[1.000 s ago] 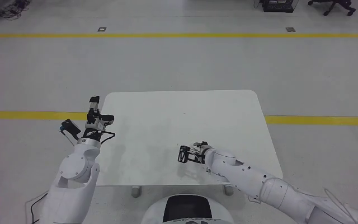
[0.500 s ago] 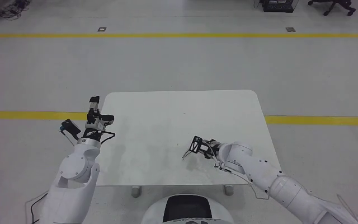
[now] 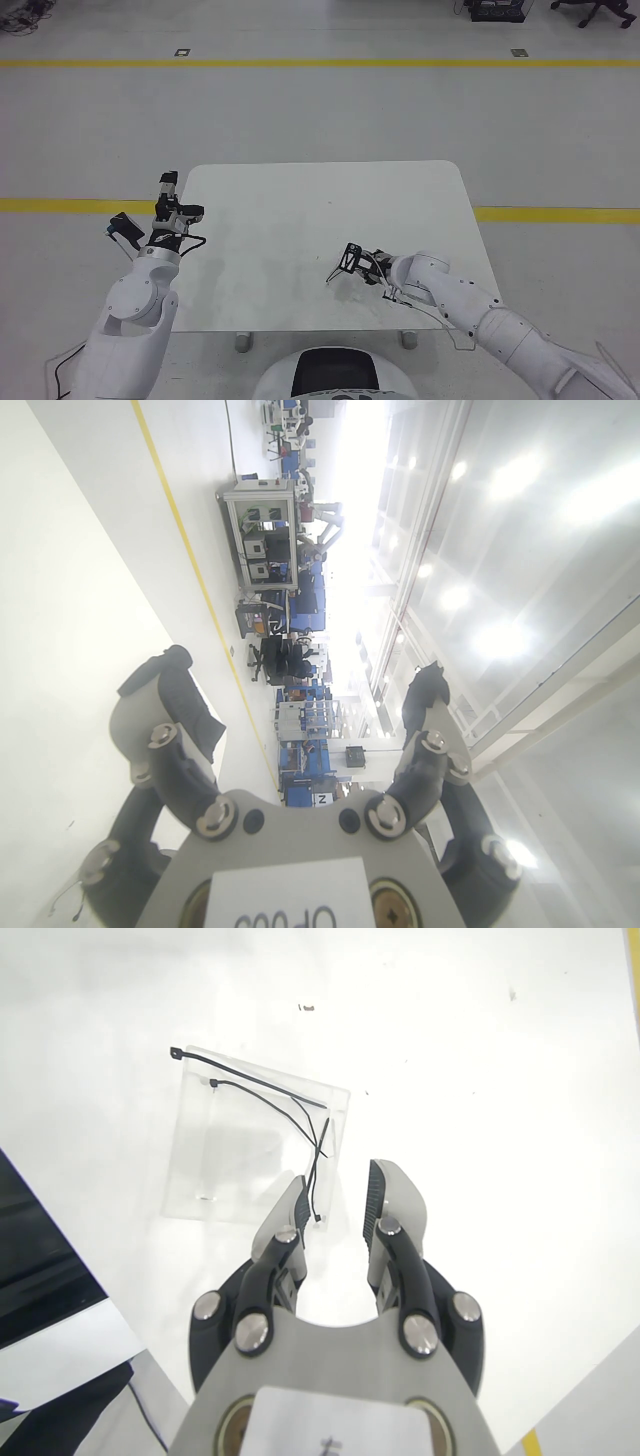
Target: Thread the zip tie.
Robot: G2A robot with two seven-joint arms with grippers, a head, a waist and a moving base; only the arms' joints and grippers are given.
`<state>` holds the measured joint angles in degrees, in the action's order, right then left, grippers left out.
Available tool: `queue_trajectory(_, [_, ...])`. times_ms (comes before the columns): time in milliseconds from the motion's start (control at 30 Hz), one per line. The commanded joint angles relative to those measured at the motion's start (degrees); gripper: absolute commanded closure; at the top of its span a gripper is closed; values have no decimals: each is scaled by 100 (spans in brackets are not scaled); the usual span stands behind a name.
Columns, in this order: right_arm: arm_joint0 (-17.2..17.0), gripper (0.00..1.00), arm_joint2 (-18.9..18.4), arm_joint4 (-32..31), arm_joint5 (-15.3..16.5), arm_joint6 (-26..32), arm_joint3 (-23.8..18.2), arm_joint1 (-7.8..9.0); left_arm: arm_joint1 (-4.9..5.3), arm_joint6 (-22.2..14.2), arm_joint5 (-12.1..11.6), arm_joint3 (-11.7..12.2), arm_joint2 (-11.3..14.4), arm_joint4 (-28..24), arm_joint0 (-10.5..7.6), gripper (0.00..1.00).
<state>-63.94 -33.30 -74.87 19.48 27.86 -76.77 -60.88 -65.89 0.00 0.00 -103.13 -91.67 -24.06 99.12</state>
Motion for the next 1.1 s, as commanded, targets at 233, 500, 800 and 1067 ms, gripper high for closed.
queue_trajectory(233, [389, 78, 429, 239, 0, -90, 425, -138, 0, 0, 0, 0, 0, 0, 0, 0])
queue_trajectory(500, [730, 86, 838, 508, 0, -68, 746, -232, 0, 0, 0, 0, 0, 0, 0, 0])
queue_trajectory(800, [991, 100, 1231, 725, 0, -26, 902, -265, 0, 0, 0, 0, 0, 0, 0, 0])
queue_trajectory(1067, [959, 100, 1265, 377, 0, -279, 764, -169, 0, 0, 0, 0, 0, 0, 0, 0])
